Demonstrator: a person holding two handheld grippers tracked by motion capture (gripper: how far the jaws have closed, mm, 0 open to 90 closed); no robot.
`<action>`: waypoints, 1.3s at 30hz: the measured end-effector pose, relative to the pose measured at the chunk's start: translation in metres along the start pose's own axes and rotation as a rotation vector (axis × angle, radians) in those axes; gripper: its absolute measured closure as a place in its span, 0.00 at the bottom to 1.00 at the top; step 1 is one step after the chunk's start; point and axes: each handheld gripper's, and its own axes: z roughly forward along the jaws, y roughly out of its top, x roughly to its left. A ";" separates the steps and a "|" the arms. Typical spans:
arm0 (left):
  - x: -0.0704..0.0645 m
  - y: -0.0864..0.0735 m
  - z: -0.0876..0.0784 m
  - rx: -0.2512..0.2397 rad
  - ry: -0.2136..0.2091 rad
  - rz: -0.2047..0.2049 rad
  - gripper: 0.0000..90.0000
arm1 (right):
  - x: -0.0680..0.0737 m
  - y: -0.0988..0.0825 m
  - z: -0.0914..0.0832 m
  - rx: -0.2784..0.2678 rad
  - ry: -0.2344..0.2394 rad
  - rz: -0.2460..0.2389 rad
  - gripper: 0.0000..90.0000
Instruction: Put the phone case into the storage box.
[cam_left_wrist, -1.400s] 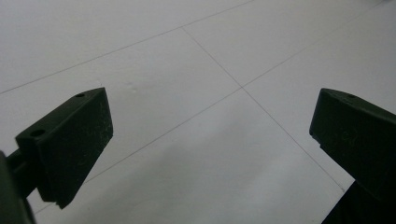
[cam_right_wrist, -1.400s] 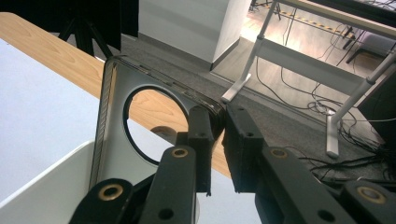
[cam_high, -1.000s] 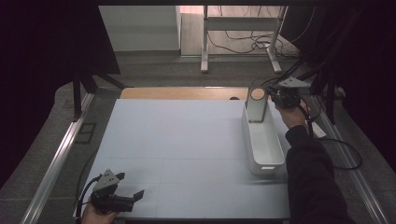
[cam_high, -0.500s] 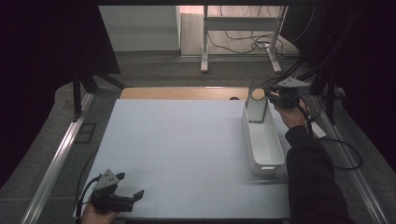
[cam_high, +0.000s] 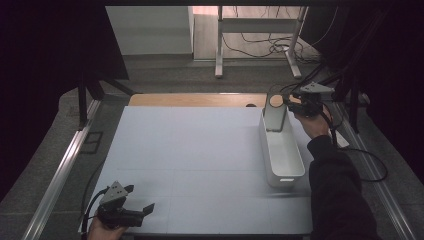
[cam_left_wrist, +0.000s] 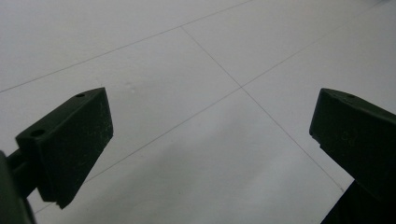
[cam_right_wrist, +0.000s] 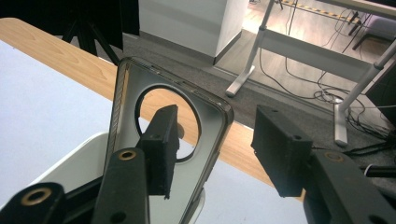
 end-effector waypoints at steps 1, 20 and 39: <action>0.000 0.000 0.000 0.000 -0.002 -0.002 0.00 | 0.000 0.000 0.000 0.002 -0.001 0.001 0.53; 0.000 -0.001 -0.001 -0.003 0.002 -0.009 0.00 | 0.005 -0.001 -0.012 0.048 0.027 0.038 0.45; 0.001 -0.002 -0.002 -0.015 0.007 -0.022 0.00 | 0.020 -0.008 -0.032 0.096 0.062 0.068 0.40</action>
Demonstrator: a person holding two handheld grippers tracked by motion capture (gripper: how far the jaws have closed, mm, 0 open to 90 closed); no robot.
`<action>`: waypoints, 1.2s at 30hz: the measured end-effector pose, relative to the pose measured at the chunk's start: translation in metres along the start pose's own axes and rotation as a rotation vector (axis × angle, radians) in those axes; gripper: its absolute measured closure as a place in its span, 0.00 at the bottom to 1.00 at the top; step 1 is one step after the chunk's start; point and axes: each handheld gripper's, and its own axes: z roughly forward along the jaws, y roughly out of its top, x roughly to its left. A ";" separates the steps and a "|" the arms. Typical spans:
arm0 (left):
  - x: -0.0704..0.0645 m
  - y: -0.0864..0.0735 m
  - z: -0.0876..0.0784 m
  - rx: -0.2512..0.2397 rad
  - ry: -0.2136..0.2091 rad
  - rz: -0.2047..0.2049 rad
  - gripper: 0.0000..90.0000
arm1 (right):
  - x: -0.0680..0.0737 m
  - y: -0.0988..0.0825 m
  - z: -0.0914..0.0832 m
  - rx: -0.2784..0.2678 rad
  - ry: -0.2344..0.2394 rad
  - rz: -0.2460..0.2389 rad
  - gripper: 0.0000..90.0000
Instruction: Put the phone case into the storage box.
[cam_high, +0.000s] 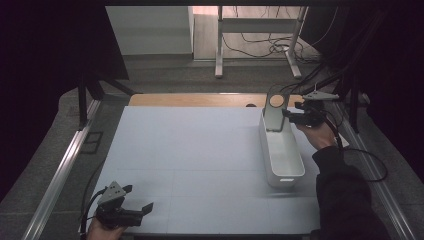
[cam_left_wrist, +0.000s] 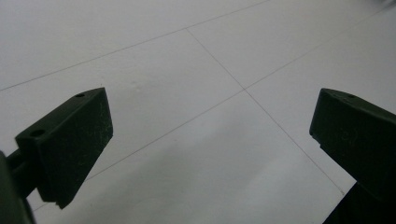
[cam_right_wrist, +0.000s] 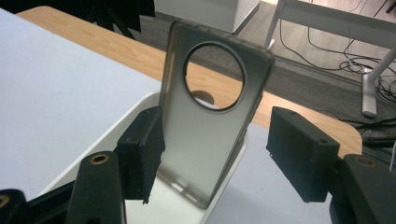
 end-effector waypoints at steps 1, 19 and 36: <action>0.000 0.000 0.000 0.000 0.000 0.002 0.00 | 0.002 -0.001 -0.001 0.002 0.001 -0.002 0.39; -0.003 0.001 0.000 0.016 0.023 0.016 0.00 | 0.032 -0.011 -0.025 0.046 0.028 0.005 0.38; -0.006 0.001 0.000 0.035 0.054 0.032 0.00 | 0.060 -0.022 -0.050 0.047 0.065 0.029 0.31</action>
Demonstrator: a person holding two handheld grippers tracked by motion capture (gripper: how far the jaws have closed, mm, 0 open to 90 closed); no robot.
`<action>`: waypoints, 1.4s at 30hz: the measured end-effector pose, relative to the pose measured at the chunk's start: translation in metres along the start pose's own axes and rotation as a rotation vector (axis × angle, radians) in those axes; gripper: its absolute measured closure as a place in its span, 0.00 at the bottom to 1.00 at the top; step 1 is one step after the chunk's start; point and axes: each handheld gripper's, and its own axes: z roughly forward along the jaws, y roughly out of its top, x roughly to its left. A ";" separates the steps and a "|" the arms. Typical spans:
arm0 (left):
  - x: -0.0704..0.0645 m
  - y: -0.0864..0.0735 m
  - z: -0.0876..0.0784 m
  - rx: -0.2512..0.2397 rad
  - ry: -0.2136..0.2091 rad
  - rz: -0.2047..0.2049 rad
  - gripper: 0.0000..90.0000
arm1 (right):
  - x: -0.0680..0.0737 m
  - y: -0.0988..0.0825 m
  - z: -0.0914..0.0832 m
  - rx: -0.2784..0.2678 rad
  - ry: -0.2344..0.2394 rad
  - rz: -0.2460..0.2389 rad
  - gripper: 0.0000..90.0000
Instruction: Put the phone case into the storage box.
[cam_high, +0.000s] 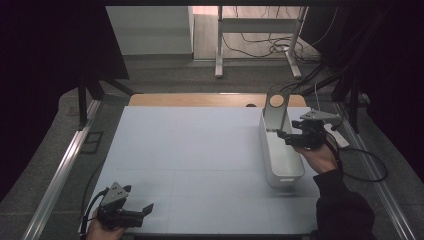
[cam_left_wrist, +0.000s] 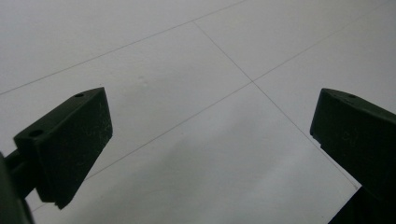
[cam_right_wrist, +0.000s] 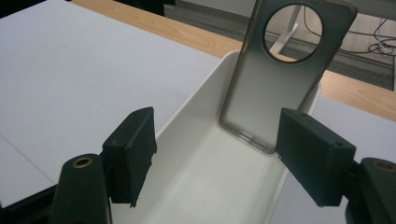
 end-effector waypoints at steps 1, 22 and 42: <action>0.000 0.000 0.000 0.001 -0.001 0.000 0.00 | 0.001 -0.001 -0.001 0.006 0.000 0.001 0.30; 0.001 -0.001 -0.001 -0.003 -0.003 -0.005 0.00 | 0.018 -0.018 -0.020 0.046 0.043 0.050 0.15; 0.002 -0.002 -0.002 -0.010 -0.005 -0.015 0.00 | 0.035 -0.033 -0.034 0.077 0.058 0.057 0.08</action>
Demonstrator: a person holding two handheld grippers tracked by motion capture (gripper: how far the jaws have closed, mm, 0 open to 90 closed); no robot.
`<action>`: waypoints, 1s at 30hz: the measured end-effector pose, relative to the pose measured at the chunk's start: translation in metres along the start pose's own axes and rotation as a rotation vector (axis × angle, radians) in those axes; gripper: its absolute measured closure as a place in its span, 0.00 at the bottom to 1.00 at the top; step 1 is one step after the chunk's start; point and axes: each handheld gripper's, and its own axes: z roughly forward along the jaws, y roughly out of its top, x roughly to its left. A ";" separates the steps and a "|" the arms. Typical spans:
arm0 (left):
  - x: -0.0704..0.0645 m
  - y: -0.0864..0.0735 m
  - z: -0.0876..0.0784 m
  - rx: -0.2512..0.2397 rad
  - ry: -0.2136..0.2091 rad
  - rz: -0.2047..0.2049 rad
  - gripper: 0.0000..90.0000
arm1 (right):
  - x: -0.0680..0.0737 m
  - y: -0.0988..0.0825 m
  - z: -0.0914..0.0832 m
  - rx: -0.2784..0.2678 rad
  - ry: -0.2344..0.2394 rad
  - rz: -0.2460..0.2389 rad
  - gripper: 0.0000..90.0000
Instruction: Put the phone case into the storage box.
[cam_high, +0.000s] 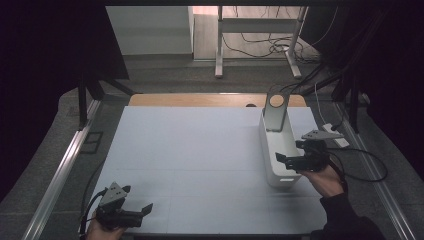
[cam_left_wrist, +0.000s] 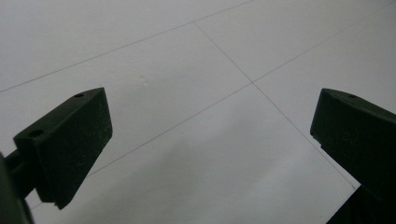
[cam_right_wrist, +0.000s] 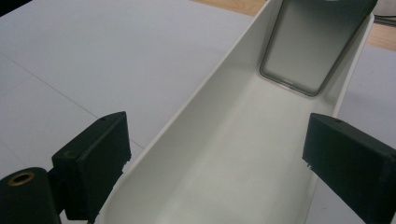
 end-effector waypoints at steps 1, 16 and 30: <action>0.000 0.000 0.000 0.000 0.000 0.000 0.00 | 0.001 -0.001 0.000 -0.001 0.002 0.000 0.08; 0.001 0.000 0.000 -0.002 0.001 -0.008 0.00 | 0.011 -0.011 -0.009 0.010 -0.020 -0.014 0.05; 0.001 0.000 0.000 -0.002 0.001 -0.008 0.00 | 0.016 -0.025 -0.022 0.011 -0.022 -0.001 0.05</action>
